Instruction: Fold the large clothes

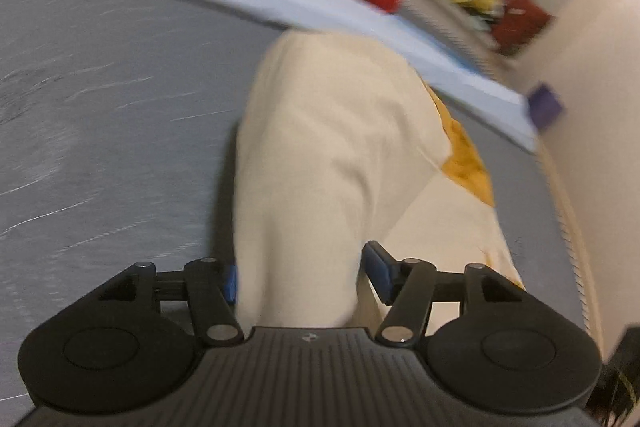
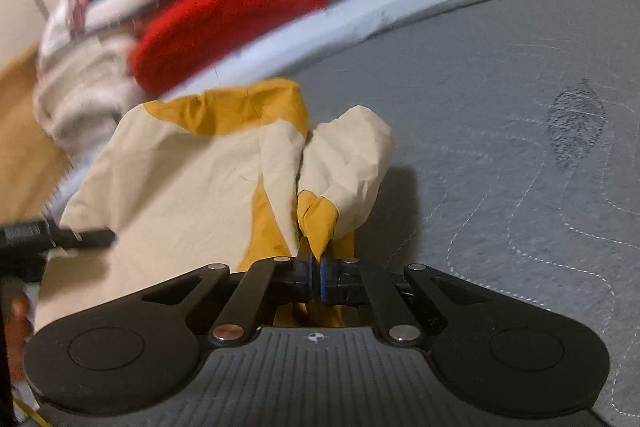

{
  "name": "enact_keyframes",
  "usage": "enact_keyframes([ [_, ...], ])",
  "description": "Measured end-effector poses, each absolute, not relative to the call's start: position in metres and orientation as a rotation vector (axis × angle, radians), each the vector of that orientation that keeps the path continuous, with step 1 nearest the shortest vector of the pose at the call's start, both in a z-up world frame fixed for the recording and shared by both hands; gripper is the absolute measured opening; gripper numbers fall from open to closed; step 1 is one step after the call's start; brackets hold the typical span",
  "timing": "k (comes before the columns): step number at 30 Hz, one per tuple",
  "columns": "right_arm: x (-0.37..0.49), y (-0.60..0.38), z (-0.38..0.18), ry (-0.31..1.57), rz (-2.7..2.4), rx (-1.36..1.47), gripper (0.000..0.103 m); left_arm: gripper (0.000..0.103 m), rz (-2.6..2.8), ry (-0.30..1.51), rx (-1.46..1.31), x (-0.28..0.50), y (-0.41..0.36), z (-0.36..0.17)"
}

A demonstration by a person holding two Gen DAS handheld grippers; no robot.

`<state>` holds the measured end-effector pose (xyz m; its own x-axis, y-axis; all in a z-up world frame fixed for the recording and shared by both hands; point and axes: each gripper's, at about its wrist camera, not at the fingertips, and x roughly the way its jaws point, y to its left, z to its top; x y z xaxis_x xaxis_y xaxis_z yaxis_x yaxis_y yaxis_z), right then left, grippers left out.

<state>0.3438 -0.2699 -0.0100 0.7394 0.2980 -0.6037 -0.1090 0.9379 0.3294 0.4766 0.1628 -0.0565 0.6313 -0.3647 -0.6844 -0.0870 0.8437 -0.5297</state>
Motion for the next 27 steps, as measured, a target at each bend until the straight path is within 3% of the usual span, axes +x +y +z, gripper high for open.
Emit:
enact_keyframes([
  [6,0.351,-0.254,-0.026,0.802,0.159,0.152,0.002,0.065,-0.106,0.774,-0.536,0.451,0.195,-0.032],
  [9,0.351,-0.248,-0.024,0.805,0.150,0.136,0.002,0.065,-0.226,0.795,-0.384,0.429,0.178,-0.023],
  [12,0.349,-0.245,-0.025,0.797,0.140,0.114,0.002,0.066,-0.297,0.866,-0.169,0.408,0.151,-0.044],
  [15,0.345,-0.241,-0.025,0.792,0.121,0.097,0.003,0.073,-0.254,0.877,-0.062,0.400,0.136,-0.068],
  [18,0.334,-0.228,-0.017,0.753,0.091,0.038,0.005,0.066,-0.234,0.846,-0.074,0.382,0.136,-0.046],
  [22,0.318,-0.221,0.002,0.671,0.091,-0.005,0.007,0.066,-0.329,0.780,-0.020,0.344,0.127,-0.018],
  [27,0.287,-0.216,0.024,0.525,0.156,-0.135,0.009,0.068,-0.361,0.879,0.108,0.340,0.109,-0.056],
])
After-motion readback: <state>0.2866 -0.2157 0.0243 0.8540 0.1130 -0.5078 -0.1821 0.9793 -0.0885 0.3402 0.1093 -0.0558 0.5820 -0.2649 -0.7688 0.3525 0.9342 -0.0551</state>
